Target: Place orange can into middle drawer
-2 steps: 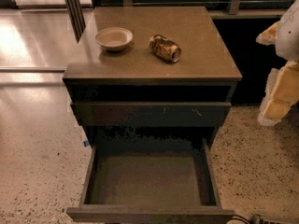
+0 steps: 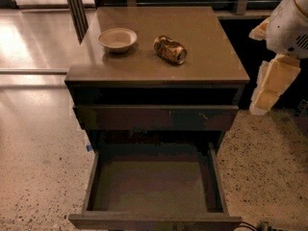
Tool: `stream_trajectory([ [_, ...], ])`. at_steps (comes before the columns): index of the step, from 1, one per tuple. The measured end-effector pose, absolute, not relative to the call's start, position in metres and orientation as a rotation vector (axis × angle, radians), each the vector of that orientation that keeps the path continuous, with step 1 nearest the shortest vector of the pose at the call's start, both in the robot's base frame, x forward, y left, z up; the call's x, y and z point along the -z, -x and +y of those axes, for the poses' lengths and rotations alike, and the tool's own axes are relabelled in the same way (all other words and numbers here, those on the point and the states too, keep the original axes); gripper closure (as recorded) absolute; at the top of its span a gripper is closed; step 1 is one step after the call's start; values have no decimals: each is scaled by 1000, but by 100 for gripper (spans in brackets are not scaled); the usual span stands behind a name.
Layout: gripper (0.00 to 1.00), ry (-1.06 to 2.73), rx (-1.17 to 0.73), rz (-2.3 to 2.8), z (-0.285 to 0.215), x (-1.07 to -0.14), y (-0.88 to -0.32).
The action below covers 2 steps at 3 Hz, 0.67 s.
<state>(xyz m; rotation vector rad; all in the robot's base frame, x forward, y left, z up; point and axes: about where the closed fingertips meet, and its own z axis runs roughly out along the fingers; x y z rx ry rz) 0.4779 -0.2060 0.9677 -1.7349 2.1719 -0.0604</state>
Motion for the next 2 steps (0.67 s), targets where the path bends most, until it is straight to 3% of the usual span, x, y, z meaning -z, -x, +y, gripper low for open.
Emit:
stream_trajectory([
  [1,0,1775,28,2077,-188,-957,-550],
  [2,0,1764,30,2070,-187,-955,-556],
])
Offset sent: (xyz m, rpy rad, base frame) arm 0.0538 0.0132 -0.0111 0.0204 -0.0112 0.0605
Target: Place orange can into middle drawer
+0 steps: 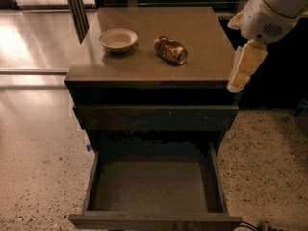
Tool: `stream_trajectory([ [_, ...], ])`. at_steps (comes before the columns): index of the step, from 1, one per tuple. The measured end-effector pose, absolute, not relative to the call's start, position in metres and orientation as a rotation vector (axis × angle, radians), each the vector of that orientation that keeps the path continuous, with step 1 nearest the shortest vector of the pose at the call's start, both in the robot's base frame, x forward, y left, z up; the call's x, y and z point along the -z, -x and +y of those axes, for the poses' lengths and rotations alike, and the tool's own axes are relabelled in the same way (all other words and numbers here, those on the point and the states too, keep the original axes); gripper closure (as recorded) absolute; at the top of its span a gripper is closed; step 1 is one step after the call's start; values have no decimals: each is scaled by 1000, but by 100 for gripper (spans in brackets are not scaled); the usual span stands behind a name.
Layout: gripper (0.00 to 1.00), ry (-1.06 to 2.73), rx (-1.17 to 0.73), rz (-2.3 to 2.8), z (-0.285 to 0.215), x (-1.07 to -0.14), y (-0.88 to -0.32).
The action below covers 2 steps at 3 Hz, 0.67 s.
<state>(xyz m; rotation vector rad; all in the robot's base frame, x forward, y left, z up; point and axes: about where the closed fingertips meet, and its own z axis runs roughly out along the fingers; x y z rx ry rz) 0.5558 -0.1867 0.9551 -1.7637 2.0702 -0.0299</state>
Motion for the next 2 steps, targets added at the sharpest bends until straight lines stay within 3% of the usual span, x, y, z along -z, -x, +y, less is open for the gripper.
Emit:
stream_trajectory([
  [2,0,1639,37,1994,-184,-924,-681],
])
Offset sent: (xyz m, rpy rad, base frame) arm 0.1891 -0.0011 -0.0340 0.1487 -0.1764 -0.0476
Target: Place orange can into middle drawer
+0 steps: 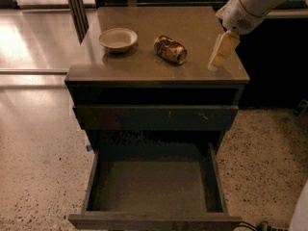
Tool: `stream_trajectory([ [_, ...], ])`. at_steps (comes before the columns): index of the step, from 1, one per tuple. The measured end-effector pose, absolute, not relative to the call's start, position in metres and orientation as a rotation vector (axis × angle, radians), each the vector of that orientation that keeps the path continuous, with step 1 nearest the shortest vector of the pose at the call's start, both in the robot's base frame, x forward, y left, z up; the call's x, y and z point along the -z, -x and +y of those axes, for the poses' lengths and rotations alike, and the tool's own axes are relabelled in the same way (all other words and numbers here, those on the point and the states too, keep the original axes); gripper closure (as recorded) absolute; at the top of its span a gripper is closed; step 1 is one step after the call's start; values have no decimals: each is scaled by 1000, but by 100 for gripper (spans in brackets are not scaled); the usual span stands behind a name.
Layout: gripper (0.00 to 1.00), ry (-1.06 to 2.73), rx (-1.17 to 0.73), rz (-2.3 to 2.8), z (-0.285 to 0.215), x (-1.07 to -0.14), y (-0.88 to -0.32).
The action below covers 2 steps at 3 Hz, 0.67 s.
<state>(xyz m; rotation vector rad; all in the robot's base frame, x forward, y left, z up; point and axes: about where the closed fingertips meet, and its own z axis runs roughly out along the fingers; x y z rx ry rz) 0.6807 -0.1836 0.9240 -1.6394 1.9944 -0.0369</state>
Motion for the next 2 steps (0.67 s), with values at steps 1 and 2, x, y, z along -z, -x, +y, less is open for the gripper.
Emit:
stream_trajectory([
  [1,0,1585,20,1992,-172,-909,-746],
  [2,0,1586,20,1992,-172,-909,-746],
])
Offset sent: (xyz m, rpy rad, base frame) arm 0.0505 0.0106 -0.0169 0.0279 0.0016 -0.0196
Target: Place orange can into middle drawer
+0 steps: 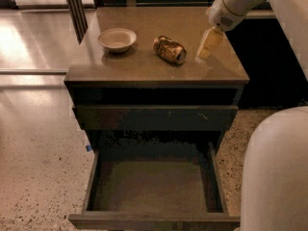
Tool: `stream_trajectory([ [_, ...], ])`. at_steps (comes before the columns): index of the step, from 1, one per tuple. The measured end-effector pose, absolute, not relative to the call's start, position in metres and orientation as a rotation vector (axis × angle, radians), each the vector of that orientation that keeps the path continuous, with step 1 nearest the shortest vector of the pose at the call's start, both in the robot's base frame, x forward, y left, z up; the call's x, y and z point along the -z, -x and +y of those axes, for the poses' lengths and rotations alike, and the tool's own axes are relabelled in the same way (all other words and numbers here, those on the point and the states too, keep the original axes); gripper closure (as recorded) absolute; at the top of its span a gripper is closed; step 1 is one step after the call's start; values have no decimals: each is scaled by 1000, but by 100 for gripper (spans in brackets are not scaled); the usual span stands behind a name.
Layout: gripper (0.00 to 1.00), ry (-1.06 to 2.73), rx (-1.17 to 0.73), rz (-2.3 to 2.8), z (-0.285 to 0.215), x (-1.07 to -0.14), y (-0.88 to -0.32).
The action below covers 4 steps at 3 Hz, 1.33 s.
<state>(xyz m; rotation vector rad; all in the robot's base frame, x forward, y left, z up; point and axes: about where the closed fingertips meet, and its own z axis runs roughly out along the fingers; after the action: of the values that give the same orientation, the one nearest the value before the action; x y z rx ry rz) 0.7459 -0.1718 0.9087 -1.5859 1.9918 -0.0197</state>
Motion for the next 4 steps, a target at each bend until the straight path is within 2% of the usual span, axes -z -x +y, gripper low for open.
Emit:
stream_trajectory([
  [1,0,1612,13,1968,-164,-907,-755],
  [3,0,1807,-165,1912,-94,-875,-774],
  [4,0,1807,-165,1912,-94,-875,-774],
])
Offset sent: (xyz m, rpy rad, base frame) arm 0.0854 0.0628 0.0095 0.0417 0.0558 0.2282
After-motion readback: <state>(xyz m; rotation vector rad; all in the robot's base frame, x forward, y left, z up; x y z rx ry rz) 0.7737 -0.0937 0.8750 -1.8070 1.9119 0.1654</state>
